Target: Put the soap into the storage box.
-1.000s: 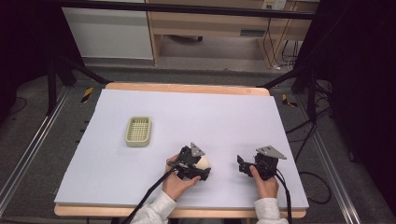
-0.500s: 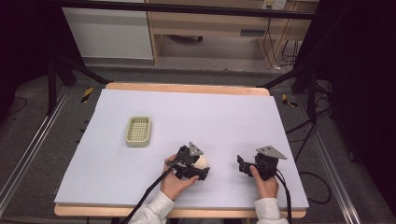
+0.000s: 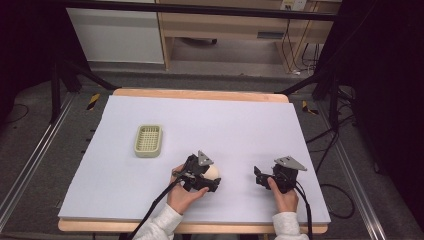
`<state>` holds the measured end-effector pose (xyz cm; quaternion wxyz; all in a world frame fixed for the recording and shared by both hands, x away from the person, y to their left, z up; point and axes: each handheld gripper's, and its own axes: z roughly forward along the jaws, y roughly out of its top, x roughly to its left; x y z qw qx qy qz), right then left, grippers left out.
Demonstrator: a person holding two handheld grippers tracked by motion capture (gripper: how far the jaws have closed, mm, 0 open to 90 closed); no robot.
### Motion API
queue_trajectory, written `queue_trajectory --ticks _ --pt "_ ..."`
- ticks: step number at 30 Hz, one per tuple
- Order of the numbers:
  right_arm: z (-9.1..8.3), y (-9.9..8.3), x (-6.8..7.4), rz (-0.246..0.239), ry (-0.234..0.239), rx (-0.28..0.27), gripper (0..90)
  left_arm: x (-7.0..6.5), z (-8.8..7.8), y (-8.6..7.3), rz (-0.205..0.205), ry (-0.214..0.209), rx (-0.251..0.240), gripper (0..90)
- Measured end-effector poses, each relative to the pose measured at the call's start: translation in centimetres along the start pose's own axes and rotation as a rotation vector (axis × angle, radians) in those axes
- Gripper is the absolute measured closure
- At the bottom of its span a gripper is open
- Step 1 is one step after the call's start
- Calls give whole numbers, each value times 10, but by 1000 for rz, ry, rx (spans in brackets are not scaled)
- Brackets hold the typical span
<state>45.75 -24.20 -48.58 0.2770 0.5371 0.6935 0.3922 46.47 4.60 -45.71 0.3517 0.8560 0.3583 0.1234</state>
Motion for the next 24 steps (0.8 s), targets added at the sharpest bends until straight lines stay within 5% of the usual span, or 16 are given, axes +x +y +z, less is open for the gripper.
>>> queue_trajectory --ticks 24 --pt "0 0 0 0 -1 -1 38 9 -16 4 -3 22 -20 243"
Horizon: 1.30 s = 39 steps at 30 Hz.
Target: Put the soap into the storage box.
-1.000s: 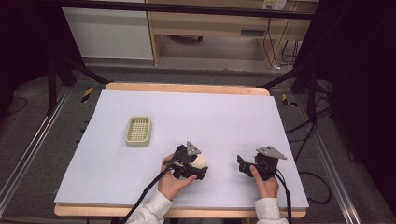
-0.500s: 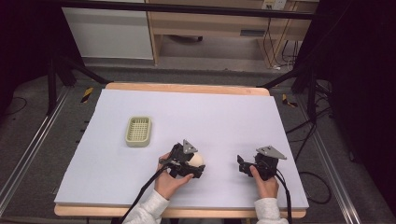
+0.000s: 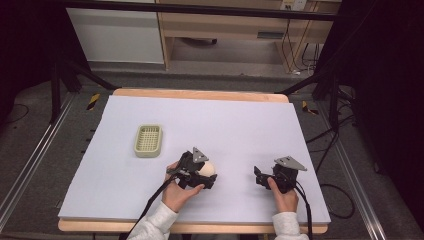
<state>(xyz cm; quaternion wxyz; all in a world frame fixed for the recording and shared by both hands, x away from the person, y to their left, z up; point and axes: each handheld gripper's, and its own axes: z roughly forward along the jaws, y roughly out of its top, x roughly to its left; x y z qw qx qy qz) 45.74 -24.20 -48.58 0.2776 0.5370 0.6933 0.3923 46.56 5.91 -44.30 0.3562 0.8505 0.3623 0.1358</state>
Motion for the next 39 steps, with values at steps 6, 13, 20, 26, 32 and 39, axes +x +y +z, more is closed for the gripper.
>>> queue_trajectory --ticks 6,13,20,26,32,39 --pt "0 0 0 -3 -3 -1 38 4 -5 1 7 10 4 243" --pt "0 0 0 -3 -2 -1 38 9 -10 2 3 14 0 243" --pt "0 0 0 -4 -2 -2 38 19 -19 3 -10 19 -14 243" --pt "0 0 0 -4 -1 -1 38 28 -28 8 -10 43 -24 243" --pt "0 0 0 -3 -2 -2 38 32 -34 10 -8 50 -28 243" --pt "0 0 0 -1 -2 -5 38 39 -40 11 -15 65 -29 243"
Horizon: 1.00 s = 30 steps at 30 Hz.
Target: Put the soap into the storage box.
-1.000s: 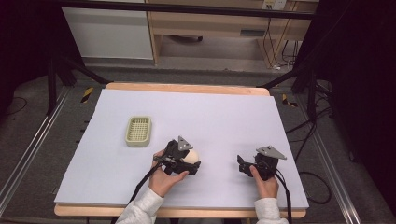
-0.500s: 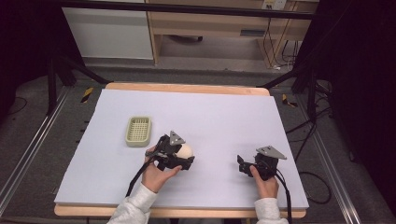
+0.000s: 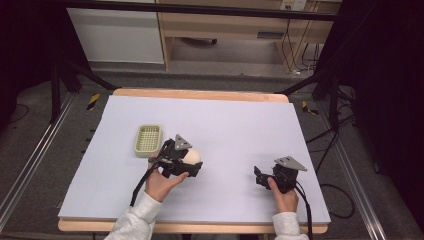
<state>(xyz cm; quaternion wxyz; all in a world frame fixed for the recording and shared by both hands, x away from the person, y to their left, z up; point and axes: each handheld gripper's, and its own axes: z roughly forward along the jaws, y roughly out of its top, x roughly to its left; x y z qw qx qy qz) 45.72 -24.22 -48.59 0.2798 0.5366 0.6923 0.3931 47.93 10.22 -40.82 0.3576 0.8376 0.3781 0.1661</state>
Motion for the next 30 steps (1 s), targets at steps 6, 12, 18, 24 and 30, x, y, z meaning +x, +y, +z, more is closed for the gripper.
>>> queue_trajectory --ticks 6,12,18,24,30 --pt "0 0 0 -1 0 1 38 10 -5 -1 -8 7 5 243" --pt "0 0 0 -1 1 1 38 19 -13 0 -10 27 3 243" --pt "0 0 0 0 -2 0 39 24 -17 -1 -4 32 15 243" --pt "0 0 0 -1 0 1 39 34 -23 -2 -21 34 6 243" --pt "0 0 0 -3 0 1 39 43 -27 -4 -31 50 3 243"
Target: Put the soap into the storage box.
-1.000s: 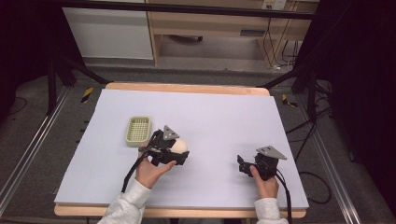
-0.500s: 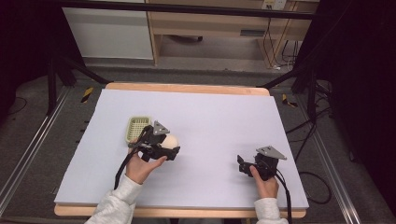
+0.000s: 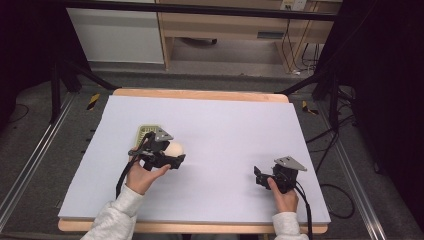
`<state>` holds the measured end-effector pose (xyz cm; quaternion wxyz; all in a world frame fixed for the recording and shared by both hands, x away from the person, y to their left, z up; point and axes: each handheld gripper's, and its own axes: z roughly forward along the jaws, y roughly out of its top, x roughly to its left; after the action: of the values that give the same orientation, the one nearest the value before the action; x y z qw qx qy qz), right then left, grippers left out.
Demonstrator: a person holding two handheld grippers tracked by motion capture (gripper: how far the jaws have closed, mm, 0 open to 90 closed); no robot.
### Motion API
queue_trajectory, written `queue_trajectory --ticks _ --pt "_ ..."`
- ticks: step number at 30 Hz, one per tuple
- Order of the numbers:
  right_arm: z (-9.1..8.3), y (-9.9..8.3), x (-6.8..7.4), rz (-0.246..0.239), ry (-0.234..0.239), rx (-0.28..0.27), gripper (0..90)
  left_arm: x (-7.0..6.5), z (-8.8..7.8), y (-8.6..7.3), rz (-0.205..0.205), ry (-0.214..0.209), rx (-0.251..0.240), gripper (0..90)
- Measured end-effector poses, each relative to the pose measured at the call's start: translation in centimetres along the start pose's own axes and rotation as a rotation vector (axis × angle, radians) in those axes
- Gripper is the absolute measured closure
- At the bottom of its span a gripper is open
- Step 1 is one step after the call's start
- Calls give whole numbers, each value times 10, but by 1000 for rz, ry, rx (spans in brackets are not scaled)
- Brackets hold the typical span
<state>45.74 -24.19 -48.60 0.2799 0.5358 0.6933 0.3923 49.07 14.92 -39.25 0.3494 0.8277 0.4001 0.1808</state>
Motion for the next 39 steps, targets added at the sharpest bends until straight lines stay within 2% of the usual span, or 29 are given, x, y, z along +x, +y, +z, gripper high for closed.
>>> queue_trajectory --ticks 5,10,16,21,26,27,39 --pt "0 0 1 1 -4 -1 39 10 -3 -2 -18 -2 -1 243" --pt "0 0 1 0 -6 -4 39 19 -4 -4 -12 20 12 243" --pt "0 0 1 -3 -7 -5 39 33 -7 -13 -46 32 1 243" --pt "0 0 1 -4 -7 -6 39 40 -7 -16 -43 46 17 243" --pt "0 0 1 -3 -5 -4 39 50 -8 -19 -59 58 17 243" --pt "0 0 1 -2 -4 -3 39 52 -9 -19 -71 60 11 243" --pt "0 0 1 -4 -5 -1 39 71 -9 -16 -96 91 15 243"
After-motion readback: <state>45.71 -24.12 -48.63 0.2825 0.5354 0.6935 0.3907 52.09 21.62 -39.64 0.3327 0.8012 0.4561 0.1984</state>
